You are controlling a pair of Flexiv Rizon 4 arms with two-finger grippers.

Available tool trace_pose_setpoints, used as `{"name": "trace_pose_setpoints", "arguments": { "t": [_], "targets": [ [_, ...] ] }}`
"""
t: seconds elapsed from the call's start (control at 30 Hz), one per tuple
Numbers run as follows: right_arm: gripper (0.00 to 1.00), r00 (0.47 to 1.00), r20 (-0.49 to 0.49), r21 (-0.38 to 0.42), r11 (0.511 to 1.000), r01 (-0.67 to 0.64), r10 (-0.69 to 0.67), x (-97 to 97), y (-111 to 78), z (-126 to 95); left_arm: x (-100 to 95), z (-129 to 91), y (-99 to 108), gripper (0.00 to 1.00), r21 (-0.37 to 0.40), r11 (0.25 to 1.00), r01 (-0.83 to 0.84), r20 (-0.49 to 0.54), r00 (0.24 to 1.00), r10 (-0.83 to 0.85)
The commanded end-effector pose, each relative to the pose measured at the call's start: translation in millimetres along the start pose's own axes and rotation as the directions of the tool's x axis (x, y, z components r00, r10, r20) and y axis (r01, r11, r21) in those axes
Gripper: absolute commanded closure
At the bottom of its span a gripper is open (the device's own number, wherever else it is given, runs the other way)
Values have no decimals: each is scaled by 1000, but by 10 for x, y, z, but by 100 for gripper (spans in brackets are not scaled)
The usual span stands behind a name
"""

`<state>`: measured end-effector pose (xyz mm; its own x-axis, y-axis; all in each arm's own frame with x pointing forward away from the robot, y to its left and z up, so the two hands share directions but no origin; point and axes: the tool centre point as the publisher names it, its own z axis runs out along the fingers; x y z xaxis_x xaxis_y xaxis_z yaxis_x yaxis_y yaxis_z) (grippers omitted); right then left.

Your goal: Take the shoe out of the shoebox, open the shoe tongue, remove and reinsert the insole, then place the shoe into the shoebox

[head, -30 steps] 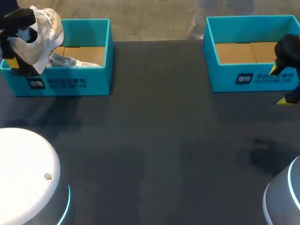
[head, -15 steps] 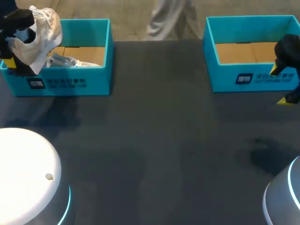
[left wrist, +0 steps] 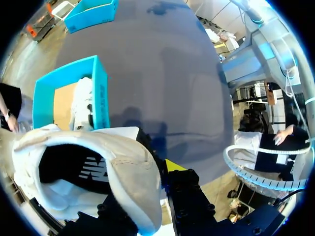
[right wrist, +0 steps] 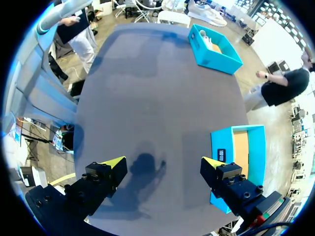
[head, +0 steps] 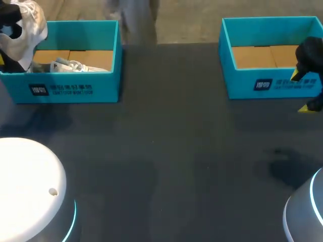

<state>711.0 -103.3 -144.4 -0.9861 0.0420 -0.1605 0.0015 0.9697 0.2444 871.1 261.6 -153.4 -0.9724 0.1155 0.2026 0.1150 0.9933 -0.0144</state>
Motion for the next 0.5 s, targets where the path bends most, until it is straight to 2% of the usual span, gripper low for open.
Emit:
{"name": "trace_pose_setpoints", "arguments": {
  "t": [0.03,0.33,0.5],
  "targets": [
    [0,1000,-4,3,1000,0,0,-21,9,8,-233,-13,142,100,-1,1000,-2,-11,1000,2],
    [0,1000,-4,3,1000,0,0,-21,9,8,-729,-23,360,100,-34,999,-13,17,1000,14],
    [0,1000,-4,3,1000,0,0,-21,9,8,-962,-25,411,100,-21,996,-88,27,996,88]
  ]
}}
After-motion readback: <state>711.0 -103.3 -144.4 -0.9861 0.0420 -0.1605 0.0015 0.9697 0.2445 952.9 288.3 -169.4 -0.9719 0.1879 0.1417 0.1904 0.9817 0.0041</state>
